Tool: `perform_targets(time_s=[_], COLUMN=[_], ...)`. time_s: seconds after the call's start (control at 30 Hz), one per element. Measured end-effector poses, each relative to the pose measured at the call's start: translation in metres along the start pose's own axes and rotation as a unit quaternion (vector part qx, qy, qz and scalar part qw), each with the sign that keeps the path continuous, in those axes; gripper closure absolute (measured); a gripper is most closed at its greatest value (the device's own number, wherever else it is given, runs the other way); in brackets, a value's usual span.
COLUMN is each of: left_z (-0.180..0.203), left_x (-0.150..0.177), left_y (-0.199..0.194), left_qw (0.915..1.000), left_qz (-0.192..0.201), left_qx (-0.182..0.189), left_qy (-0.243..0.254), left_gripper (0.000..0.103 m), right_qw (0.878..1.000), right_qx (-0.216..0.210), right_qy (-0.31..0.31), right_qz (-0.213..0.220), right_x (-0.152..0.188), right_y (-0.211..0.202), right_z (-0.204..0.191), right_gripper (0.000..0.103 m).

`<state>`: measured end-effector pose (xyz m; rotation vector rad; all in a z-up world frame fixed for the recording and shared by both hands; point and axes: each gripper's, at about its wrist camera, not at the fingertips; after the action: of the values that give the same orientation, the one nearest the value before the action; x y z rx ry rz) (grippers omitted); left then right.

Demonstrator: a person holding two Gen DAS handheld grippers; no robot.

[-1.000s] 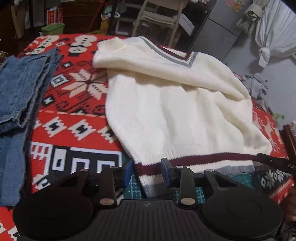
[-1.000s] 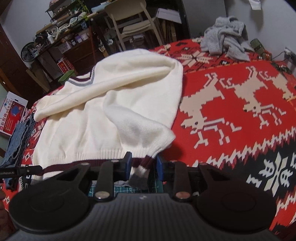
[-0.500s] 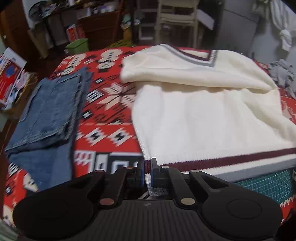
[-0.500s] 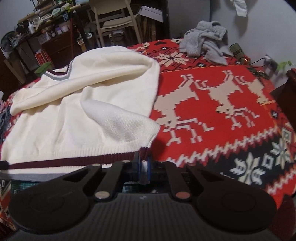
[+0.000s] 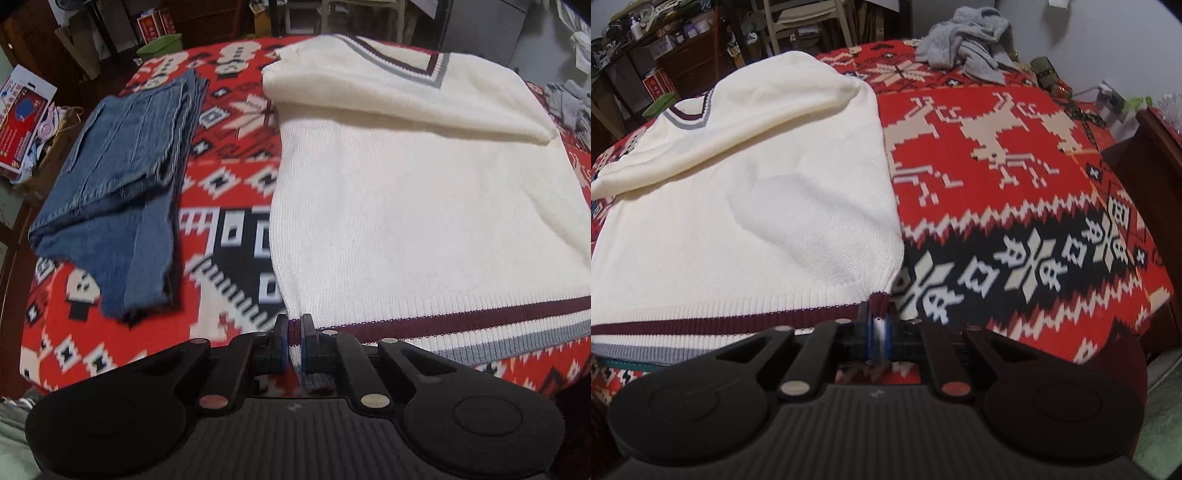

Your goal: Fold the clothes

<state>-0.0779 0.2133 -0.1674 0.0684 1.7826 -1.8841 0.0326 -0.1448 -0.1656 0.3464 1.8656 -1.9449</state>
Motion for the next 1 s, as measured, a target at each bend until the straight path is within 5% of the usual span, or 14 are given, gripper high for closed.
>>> perform_targets(time_s=[0.63, 0.73, 1.0], left_z=[0.011, 0.009, 0.0], left_x=[0.032, 0.033, 0.033], left_y=[-0.007, -0.009, -0.025], left_qw=[0.9996, 0.9997, 0.9997], left_qz=[-0.01, -0.006, 0.017], left_qx=[0.008, 0.007, 0.017], left_qy=[0.024, 0.025, 0.004], left_gripper=[0.096, 0.085, 0.055], right_qw=[1.0, 1.0, 0.999], right_qx=[-0.004, -0.002, -0.002], right_qy=[-0.014, -0.012, -0.016], right_qz=[-0.002, 0.006, 0.043], right_x=[0.024, 0.025, 0.016], right_y=[-0.006, -0.009, -0.03], right_z=[0.011, 0.015, 0.026], right_gripper=[0.094, 0.081, 0.081])
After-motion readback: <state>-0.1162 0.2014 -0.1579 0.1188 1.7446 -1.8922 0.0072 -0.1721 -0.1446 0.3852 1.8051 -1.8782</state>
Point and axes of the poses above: each gripper's, at about its wrist camera, not at the fingertips, and y roughly the way its jaws point, z to its right, x to its underside, and after that the axes turned 11 degrees about x, right-handed
